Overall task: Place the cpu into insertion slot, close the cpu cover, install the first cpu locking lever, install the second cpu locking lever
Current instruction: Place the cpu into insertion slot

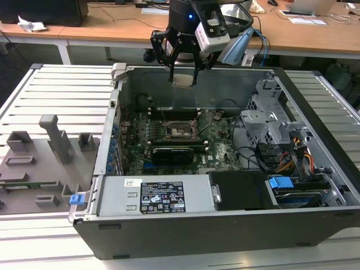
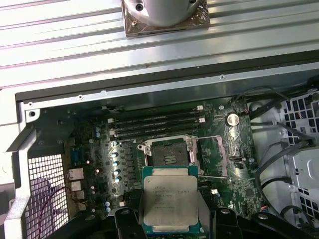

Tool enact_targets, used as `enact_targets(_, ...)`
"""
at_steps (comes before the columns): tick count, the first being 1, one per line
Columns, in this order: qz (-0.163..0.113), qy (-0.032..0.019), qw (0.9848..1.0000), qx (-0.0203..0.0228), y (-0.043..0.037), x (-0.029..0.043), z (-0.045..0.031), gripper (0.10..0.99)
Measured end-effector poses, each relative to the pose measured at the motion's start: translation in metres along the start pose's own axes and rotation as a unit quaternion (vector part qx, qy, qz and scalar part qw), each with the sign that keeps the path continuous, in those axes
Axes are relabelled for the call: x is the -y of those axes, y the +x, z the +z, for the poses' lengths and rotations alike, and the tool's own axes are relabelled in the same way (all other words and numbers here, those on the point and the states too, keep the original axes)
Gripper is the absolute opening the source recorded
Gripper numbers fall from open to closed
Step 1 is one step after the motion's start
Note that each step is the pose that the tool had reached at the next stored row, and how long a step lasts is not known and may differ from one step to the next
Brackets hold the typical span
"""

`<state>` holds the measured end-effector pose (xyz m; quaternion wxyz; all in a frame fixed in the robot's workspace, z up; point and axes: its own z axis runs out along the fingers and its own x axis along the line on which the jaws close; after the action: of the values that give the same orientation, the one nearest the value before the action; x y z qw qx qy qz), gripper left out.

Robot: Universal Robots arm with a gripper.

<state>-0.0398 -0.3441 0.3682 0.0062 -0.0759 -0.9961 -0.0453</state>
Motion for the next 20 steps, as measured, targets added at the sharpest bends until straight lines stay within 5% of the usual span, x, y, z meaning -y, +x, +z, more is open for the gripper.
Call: enact_targets(20, 0.013, -0.0003, 0.9999, 0.0012, 0.0000, 0.0000, 0.0001, 0.529)
